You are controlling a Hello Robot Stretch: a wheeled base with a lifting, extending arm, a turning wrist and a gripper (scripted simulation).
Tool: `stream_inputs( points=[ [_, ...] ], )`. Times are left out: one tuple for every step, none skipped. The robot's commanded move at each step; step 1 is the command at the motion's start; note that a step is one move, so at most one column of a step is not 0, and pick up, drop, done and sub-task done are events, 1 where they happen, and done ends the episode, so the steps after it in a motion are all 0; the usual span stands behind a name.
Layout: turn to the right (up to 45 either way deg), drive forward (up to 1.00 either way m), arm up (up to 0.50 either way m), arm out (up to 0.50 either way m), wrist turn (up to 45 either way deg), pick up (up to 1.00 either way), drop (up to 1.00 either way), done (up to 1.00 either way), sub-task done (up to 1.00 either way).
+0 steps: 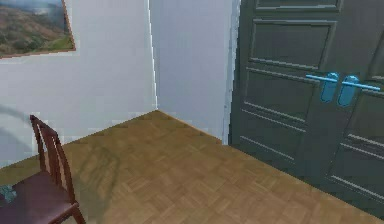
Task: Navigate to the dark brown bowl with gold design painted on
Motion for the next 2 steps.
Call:
stream_inputs(
  points=[
    [-9.0,0.0,0.0,0.0,0.0,0.0,0.0,0.0,0.0],
    [0.0,1.0,0.0,0.0,0.0,0.0,0.0,0.0,0.0]
  ],
)
